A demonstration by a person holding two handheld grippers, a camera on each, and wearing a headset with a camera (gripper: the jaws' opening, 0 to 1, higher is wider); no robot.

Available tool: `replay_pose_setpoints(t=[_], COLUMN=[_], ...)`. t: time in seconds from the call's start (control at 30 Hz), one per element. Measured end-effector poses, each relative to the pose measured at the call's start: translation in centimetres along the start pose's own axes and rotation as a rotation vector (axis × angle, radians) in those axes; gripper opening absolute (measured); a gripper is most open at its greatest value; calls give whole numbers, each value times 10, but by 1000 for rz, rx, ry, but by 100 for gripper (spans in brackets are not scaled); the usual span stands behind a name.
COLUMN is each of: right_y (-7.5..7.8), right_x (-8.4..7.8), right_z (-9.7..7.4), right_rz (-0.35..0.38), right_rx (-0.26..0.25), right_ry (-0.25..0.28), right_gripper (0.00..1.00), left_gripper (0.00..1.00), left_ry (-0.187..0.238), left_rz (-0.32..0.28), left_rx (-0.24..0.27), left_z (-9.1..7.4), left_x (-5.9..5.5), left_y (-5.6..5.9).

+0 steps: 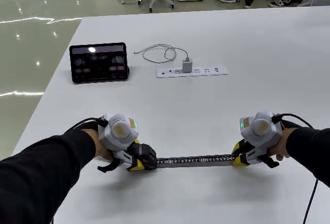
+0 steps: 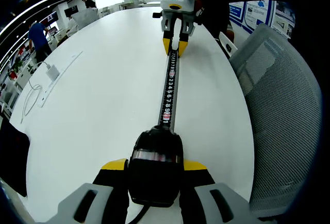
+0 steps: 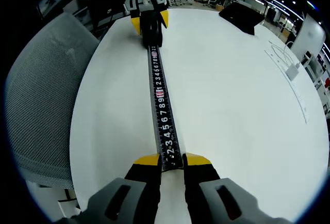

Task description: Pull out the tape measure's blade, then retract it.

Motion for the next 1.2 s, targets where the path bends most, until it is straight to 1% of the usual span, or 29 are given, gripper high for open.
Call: replay_pose_setpoints(t=[0.07, 0.13, 0.17, 0.23, 0.27, 0.33, 0.47, 0.53, 0.63, 0.73, 0.8, 0.83, 0.87, 0.9, 0.93, 0.97, 1.0, 1.03, 1.07, 1.1, 1.17, 1.2], right_y=[1, 1, 2, 2, 2, 2, 0, 1, 0, -1, -2, -2, -3, -3, -4, -5, -4, -4, -5, -6, -7, -8], right_x=[0, 0, 1, 0, 0, 1, 1, 1, 2, 1, -1, -3, -5, -6, -6, -7, -8, -9, -9, -9, -10, -11], right_z=[0, 0, 0, 1, 1, 0, -1, -2, -3, -6, -7, -7, -7, -8, -9, -10, -11, -12, -13, -14, -15, -16], right_rz=[-1, 16, 18, -3, -6, -7, -10, -12, 2, 24, 37, 66, 100, 102, 99, 104, 110, 119, 124, 134, 139, 144], right_rx=[2, 7, 11, 14, 14, 17, 4, -19, -37, -45, -56, -60, -65, -69, -74, -82, -88, -94, -96, -99, -102, -108], right_ry=[-7, -13, -16, -30, -33, -38, -41, -36, -18, -10, -12, -24, -29, -26, -25, -22, -20, -15, -11, -3, 5, 9], right_gripper=[12, 12, 12, 12, 12, 12, 13, 17, 25, 30, 35, 37, 41, 45, 48, 50, 52, 54, 56, 58, 59, 60], left_gripper=[34, 34, 34, 34, 34, 34, 34, 34, 36, 40, 44, 47, 52, 58, 65, 68, 67, 67, 71, 76, 87, 89], left_ry=[-7, -11, -6, -18, -30, -41, -60, -60, -57, -47, -32, -26, -37, -44, -60, -68, -64, -42, -16, 1, 6, 19], left_rz=[9, 4, -30, -6, 26, 24, 56, 62, 73, 51, 20, -3, -50, -76, -85, -104, -109, -126, -151, -177, -186, -195], left_rx=[-3, -5, -8, -12, -12, -14, -16, -10, 4, 29, 50, 64, 67, 65, 56, 76, 85, 103, 103, 91, 101, 120], left_z=[0, 0, 0, 0, 0, 0, -1, -1, -3, -7, -10, -11, -13, -14, -15, -16, -17, -19, -19, -21, -22, -23], left_x=[0, 0, 2, 2, 2, 2, 1, 1, 2, 2, 1, -1, -5, -8, -11, -15, -16, -15, -13, -12, -15, -15], left_y=[0, 0, 0, 0, 0, 1, 0, 0, -1, -5, -8, -10, -10, -10, -9, -12, -13, -15, -14, -11, -11, -13])
Point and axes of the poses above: the centre of the closed fingertips' face, and the gripper's own axes: z roughly forward along the fingers, y roughly to its right, x roughly out of its top, the point moved 3 cm from there along -z, roughly backward along the fingers, and after that the axes turned 1 degree about -y, right-handed, at the moved point
